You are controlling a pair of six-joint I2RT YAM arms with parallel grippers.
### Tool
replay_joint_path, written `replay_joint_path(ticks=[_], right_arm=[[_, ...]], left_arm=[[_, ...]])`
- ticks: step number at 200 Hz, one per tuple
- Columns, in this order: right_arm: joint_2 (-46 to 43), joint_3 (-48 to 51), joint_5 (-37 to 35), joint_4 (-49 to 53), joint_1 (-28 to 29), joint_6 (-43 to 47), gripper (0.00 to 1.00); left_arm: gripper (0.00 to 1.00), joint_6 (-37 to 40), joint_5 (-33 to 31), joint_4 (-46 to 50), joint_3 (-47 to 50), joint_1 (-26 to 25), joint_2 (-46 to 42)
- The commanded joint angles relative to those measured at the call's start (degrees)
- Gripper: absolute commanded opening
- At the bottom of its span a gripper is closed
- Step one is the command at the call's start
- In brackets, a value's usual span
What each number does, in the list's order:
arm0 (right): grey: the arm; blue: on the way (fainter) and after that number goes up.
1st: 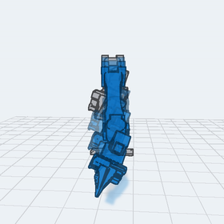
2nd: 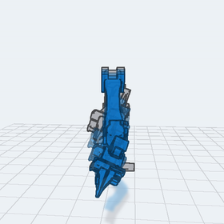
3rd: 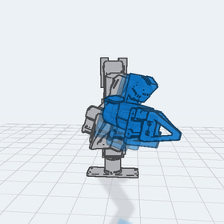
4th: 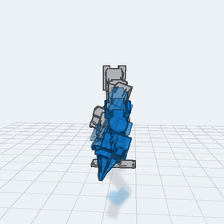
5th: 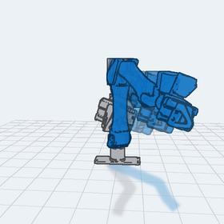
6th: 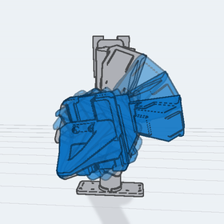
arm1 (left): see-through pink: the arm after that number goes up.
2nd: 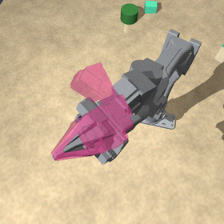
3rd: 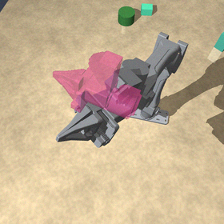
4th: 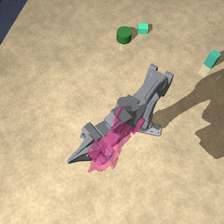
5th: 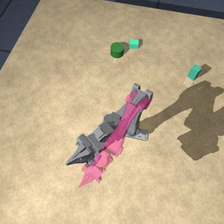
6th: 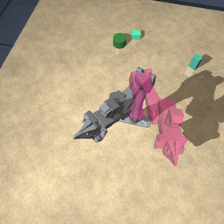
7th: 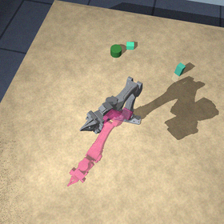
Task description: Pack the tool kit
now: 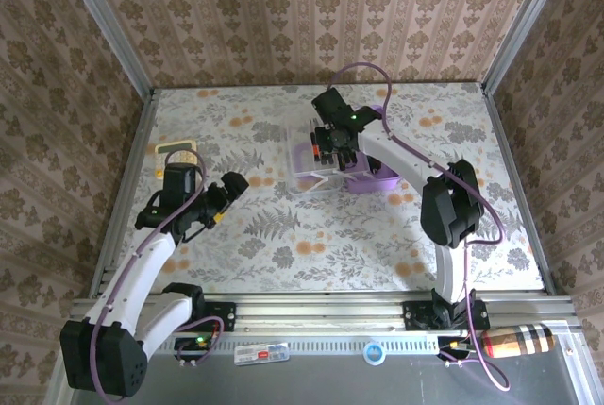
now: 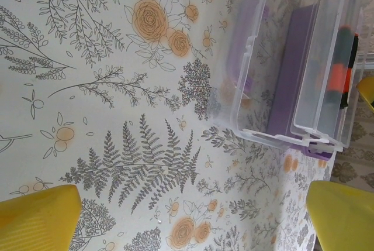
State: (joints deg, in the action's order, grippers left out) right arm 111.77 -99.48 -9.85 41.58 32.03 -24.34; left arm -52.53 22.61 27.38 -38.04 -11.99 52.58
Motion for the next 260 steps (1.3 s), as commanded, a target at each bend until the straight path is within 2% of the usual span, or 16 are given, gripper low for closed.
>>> replay_joint_path(ticks=[1, 39, 68, 83, 107, 145, 165, 212, 246, 260], right_arm=[[-4.6, 0.4, -0.7, 3.1, -0.1, -0.3, 0.28], [-11.8, 2.4, -2.7, 3.3, -3.0, 1.4, 0.32], [-15.0, 7.0, 0.9, 3.8, -10.6, 4.2, 0.49], [-16.3, 11.4, 6.3, 1.3, -15.5, 4.4, 0.60], [-15.6, 16.0, 17.2, -2.3, -21.9, 4.1, 0.67], [-10.1, 15.3, 17.4, -2.6, -23.5, 5.2, 0.66], [-7.6, 15.2, 16.8, -4.3, -25.0, 5.0, 0.65], [-2.3, 12.1, 17.7, -4.3, -27.5, 4.0, 0.64], [-1.5, 13.5, 16.7, -5.6, -27.5, 3.2, 0.59], [-0.6, 13.8, 17.7, -5.5, -27.5, 2.9, 0.52]], left_arm=[[1.00, 0.5, -0.7, -0.6, -2.7, -0.3, 0.8], [0.92, 3.2, -1.3, -0.8, -6.4, -1.5, 8.2], [0.91, 6.2, 1.2, 1.3, -12.2, -1.8, 16.7], [0.91, 8.5, 0.8, 3.0, -15.5, -1.9, 19.9], [0.90, 11.3, -0.6, 4.0, -19.7, -2.1, 23.3], [0.87, 12.4, -0.9, 3.8, -24.2, -2.5, 28.4], [0.83, 12.5, 0.3, 4.7, -25.6, -2.6, 30.6], [0.81, 12.7, 1.6, 3.4, -24.5, -2.9, 31.6], [0.78, 14.0, 2.8, 3.4, -27.1, -3.9, 35.5], [0.73, 14.8, 3.1, 3.4, -28.7, -4.7, 38.1]])
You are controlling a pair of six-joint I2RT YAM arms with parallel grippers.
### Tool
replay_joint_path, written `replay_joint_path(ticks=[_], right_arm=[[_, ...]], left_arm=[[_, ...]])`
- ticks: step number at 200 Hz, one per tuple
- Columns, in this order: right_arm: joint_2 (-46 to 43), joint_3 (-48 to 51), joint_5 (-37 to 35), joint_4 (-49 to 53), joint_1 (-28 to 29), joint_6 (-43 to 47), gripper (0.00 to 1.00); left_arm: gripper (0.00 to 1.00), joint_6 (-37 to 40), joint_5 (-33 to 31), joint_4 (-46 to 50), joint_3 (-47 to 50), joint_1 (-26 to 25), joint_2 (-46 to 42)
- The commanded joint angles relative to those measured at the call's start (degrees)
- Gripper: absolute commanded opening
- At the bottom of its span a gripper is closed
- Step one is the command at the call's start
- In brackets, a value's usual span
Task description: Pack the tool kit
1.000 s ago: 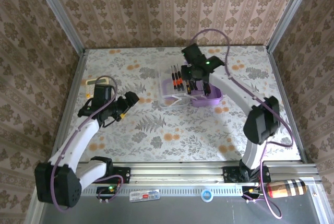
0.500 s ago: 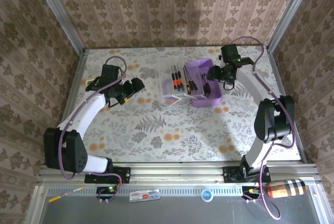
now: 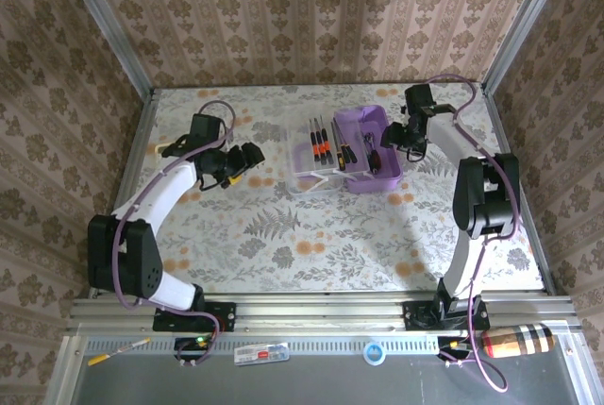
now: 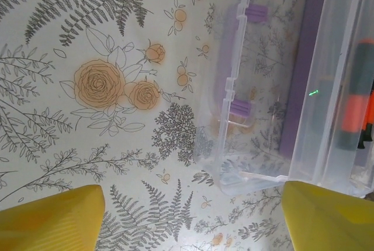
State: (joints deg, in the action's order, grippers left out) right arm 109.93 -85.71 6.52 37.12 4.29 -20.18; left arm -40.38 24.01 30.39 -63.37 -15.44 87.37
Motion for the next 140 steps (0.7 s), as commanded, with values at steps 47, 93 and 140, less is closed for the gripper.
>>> replay_joint_path(ticks=[47, 93, 140], right_arm=[[-1.9, 8.2, 3.3, -5.5, 1.1, -3.4, 0.35], [-6.7, 16.1, 6.0, -9.4, 3.4, -5.5, 0.32], [-12.4, 18.2, 10.2, -9.2, 5.4, -7.1, 0.36]], left_arm=[[0.67, 5.8, 1.7, 2.3, -8.0, -3.3, 10.2], [0.67, 6.3, 0.4, 1.6, -7.1, -3.6, 11.5], [0.67, 7.7, 0.0, 2.4, -8.2, -3.6, 13.6]])
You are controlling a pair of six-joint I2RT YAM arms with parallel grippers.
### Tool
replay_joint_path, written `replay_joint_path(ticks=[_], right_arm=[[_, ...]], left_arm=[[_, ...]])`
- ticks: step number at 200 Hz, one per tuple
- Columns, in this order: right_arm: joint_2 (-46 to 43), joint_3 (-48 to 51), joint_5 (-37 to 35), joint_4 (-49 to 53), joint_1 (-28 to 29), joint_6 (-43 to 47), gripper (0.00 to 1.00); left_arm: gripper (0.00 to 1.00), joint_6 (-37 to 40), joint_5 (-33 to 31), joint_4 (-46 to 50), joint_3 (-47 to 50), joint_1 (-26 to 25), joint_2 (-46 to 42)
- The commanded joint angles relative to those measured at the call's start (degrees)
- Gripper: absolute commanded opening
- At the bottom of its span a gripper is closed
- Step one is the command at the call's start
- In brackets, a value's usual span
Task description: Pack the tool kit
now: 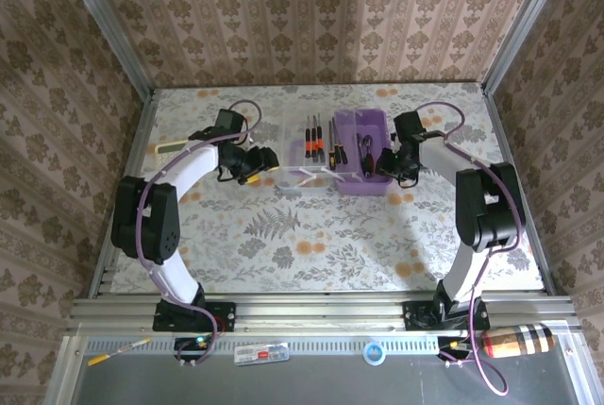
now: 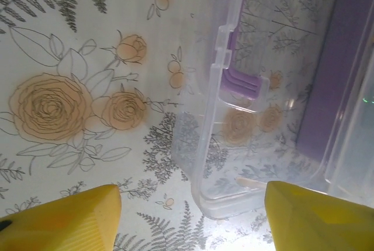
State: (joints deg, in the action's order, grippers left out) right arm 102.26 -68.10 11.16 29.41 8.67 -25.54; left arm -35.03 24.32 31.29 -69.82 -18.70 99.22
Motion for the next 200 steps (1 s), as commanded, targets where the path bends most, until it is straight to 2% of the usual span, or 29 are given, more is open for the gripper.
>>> replay_joint_path(ticks=[1, 22, 40, 66, 82, 126, 174, 200], right_arm=[[-4.9, 0.6, 5.5, -1.4, 1.0, -1.8, 0.36], [-6.8, 0.7, 4.2, 0.9, 1.0, -0.8, 0.40], [-9.1, 1.3, 1.7, 2.9, 0.8, 0.2, 0.44], [-12.4, 2.4, 0.1, 3.7, -0.5, 0.6, 0.44], [-14.0, 2.9, -0.2, 3.6, -1.6, 0.7, 0.45], [-15.2, 4.5, 1.1, 2.5, -4.8, -0.4, 0.45], [-12.9, 9.7, 5.1, -6.5, -6.3, -5.7, 0.40], [-11.1, 9.9, 5.5, -8.4, -7.5, -7.6, 0.30]], left_arm=[[0.67, 2.4, -0.3, 1.6, -1.9, -0.3, 1.8], [0.66, 3.6, -1.4, 2.3, -2.5, -0.3, 2.9], [0.61, 4.8, -1.5, 2.7, -3.1, -0.3, 4.1], [0.46, 6.3, -1.0, 2.5, -3.3, -0.4, 6.0], [0.40, 7.5, -0.4, 1.9, -3.1, -0.4, 6.6], [0.39, 8.6, 3.0, -3.3, -0.8, -0.4, 7.1], [0.33, 7.7, 3.0, -8.2, 0.4, -0.9, 9.2], [0.23, 7.5, 3.6, -8.6, -0.3, -0.9, 9.9]])
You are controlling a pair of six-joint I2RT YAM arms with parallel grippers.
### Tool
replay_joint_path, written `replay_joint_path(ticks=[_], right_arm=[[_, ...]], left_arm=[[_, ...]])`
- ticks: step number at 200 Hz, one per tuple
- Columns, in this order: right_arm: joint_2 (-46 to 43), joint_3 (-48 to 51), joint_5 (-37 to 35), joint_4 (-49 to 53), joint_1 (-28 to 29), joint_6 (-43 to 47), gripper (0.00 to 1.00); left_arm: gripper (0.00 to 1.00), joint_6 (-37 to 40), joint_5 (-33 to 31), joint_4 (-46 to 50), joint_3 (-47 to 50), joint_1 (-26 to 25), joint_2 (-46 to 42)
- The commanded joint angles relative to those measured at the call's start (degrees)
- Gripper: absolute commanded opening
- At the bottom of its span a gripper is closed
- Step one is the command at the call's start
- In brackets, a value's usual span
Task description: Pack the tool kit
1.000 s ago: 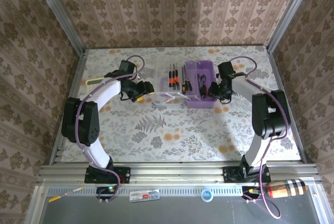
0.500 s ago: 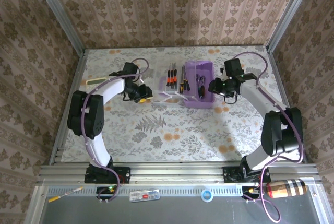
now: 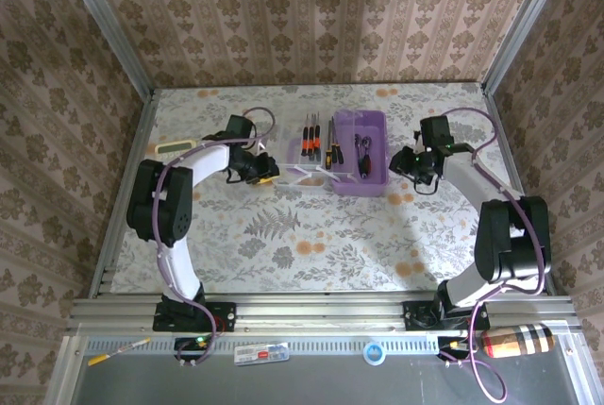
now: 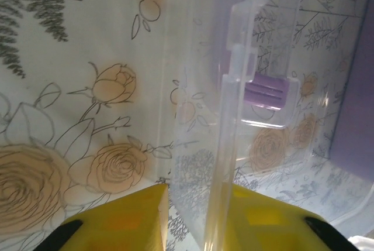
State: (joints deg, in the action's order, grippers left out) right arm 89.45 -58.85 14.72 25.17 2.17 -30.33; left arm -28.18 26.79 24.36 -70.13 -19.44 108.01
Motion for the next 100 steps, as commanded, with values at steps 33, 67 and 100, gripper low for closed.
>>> replay_joint_path(ticks=[33, 67, 100], right_arm=[[2.0, 0.5, 2.6, -4.7, -2.7, -3.3, 0.27], [3.7, 1.1, 1.7, -6.1, -4.6, -4.0, 0.25], [8.6, 0.4, 2.2, -7.5, -4.6, -4.9, 0.22]], left_arm=[[0.14, 1.4, -1.4, 2.2, -2.0, -0.2, 1.7], [0.03, 2.5, -4.8, 6.5, -3.9, -0.2, 0.8], [0.00, 3.7, -7.9, 9.6, -5.4, -0.2, -1.2]])
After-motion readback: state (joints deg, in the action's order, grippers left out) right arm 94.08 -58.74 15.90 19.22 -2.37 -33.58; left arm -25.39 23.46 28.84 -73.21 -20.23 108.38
